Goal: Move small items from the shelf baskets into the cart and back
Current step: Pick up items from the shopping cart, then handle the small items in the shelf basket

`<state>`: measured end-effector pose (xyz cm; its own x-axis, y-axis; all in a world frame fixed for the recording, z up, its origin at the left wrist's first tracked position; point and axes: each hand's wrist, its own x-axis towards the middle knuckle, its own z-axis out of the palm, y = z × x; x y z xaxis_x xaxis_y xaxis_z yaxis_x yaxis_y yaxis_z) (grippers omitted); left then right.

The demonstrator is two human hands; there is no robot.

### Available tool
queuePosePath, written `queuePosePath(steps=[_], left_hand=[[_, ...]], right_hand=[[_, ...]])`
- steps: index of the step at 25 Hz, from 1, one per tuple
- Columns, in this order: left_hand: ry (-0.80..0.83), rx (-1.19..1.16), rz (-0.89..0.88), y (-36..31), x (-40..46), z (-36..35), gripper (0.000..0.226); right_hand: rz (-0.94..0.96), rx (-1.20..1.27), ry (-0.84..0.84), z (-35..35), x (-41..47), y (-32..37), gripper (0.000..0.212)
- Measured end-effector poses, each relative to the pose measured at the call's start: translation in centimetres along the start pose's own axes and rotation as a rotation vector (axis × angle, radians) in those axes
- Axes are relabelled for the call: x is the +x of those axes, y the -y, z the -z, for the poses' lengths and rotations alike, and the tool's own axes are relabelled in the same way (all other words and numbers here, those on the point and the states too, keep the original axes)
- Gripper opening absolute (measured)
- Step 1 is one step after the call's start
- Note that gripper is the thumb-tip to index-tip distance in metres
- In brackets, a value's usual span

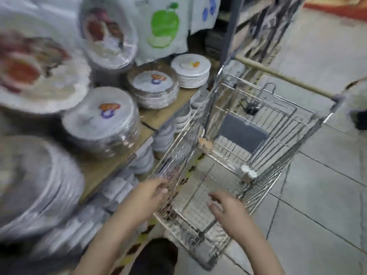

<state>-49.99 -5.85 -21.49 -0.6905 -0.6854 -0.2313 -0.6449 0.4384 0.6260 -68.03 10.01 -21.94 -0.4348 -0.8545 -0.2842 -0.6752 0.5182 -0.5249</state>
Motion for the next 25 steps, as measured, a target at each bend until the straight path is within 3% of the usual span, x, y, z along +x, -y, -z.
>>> queuePosePath(steps=[7,13,19,25], left_hand=[[-0.351,-0.299,0.212,2.8,-22.3,3.8,0.022],[-0.656,-0.242,0.427,7.1,-37.8,6.5,0.022],[-0.844,-0.293,0.541,11.5,-51.3,10.8,0.019],[-0.910,-0.297,0.537,16.1,-57.5,15.5,0.020]], right_hand=[[0.428,-0.035,0.162,-3.8,-9.8,9.8,0.032],[0.769,-0.049,0.287,-6.8,-16.0,20.9,0.031],[0.958,-0.023,0.318,-11.7,-22.8,32.7,0.033],[0.953,0.073,0.209,-15.6,-26.0,39.5,0.032]])
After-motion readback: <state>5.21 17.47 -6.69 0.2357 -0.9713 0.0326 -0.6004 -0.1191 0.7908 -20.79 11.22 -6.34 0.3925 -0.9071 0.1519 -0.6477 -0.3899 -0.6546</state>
